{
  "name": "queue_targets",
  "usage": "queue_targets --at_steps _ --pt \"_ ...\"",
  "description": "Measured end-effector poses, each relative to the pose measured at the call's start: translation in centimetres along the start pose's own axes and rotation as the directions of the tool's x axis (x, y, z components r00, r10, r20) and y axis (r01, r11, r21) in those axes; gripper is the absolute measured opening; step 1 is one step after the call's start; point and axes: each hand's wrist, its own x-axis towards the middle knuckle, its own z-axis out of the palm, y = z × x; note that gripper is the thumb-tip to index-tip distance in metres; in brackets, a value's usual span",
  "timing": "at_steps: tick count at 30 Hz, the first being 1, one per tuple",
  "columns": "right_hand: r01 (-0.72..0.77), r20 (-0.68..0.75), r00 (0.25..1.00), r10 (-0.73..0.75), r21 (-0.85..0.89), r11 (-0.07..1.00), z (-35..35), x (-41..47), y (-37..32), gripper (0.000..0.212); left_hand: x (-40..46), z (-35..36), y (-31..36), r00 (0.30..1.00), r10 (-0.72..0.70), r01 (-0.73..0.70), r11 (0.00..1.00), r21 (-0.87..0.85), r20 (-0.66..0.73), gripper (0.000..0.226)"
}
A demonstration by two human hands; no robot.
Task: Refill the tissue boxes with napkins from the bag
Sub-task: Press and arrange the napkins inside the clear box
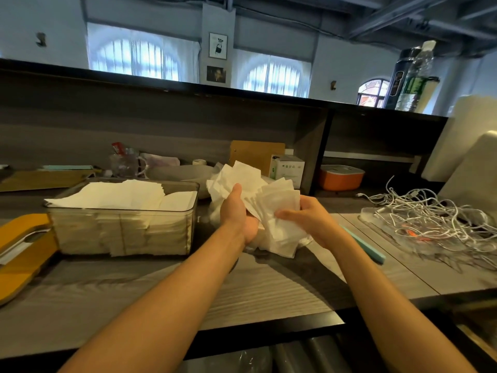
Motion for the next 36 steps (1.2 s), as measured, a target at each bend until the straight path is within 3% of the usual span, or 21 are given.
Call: queue_targets --at_steps 3,6,9,11,13,16,23,29,33,36 --pt "-0.048 -0.095 0.994 0.052 0.047 0.998 -0.5 0.3 0.4 0.032 0.2 -0.2 0.5 1.0 0.008 -0.008 0.999 -0.033 -0.016 0.035" --pt "0.075 -0.188 0.982 -0.007 0.353 0.933 -1.2 0.0 0.0 0.024 -0.1 -0.5 0.4 1.0 -0.019 0.018 1.0 0.013 0.007 0.032" --pt "0.176 -0.097 0.984 -0.149 0.662 0.729 -2.1 -0.1 -0.3 0.057 -0.6 -0.6 0.0 0.998 -0.057 0.056 0.998 0.021 0.027 0.038" --pt "0.131 0.026 0.976 -0.217 0.725 0.676 -2.0 -0.2 -0.4 0.066 -0.9 -0.5 -0.4 0.994 -0.093 0.095 0.995 -0.02 0.051 0.048" --pt "0.115 0.082 0.975 -0.208 0.613 0.782 -1.2 -0.4 -0.1 0.05 -1.1 -0.4 -0.9 0.99 -0.111 0.116 0.992 -0.05 0.084 0.052" --pt "0.07 0.027 0.996 -0.08 0.262 0.962 0.4 -0.2 -0.1 0.036 -1.2 -0.4 -1.1 0.987 -0.108 0.11 0.994 -0.01 0.118 0.054" --pt "0.003 0.016 1.0 -0.004 0.019 1.0 1.3 0.3 0.5 0.069 -1.6 -0.4 -1.6 0.986 -0.106 0.093 0.99 0.107 0.125 0.049" --pt "0.094 -0.079 0.993 -0.084 0.127 0.987 1.0 0.1 0.1 0.03 -1.6 -0.4 -1.9 0.985 -0.095 0.079 0.99 0.114 0.142 0.041" --pt "0.168 -0.217 0.969 -0.12 0.218 0.962 0.8 0.3 0.1 0.032 -1.4 -0.5 -2.1 0.983 -0.082 0.053 0.983 0.177 0.162 0.028" --pt "0.091 -0.25 0.968 0.008 0.382 0.919 0.4 0.4 0.1 0.038 -1.3 -0.3 -2.2 0.985 -0.082 0.048 0.975 0.217 0.152 0.025"
